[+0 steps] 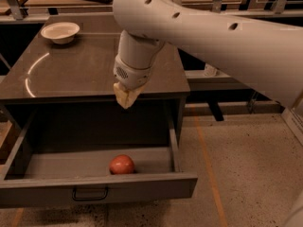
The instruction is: Place apple into top drawer
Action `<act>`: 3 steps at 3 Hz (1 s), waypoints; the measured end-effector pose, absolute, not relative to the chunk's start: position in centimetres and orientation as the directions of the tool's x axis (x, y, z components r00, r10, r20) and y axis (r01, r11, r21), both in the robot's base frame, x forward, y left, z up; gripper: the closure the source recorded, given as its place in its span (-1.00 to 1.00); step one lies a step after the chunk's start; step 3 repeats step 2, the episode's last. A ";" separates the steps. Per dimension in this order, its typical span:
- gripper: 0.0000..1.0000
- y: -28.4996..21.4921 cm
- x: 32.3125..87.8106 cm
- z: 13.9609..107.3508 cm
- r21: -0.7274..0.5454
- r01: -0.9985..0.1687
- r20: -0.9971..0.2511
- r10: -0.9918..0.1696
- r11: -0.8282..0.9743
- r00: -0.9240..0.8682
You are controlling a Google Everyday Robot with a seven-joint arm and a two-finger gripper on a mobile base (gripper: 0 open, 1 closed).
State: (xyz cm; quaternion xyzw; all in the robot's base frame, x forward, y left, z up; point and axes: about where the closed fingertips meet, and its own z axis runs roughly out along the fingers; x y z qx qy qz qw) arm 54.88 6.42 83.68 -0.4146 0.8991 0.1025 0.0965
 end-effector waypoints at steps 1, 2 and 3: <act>0.99 3.8 56.7 87.7 0.046 -0.750 -0.310 -0.705 0.659 -0.638; 0.42 4.1 56.4 87.3 0.050 -0.753 -0.304 -0.708 0.656 -0.637; 0.42 4.1 56.4 87.3 0.050 -0.753 -0.304 -0.708 0.656 -0.637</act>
Offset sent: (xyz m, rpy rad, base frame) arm 0.0145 -0.0224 0.0332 -0.0006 -0.0638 -0.0261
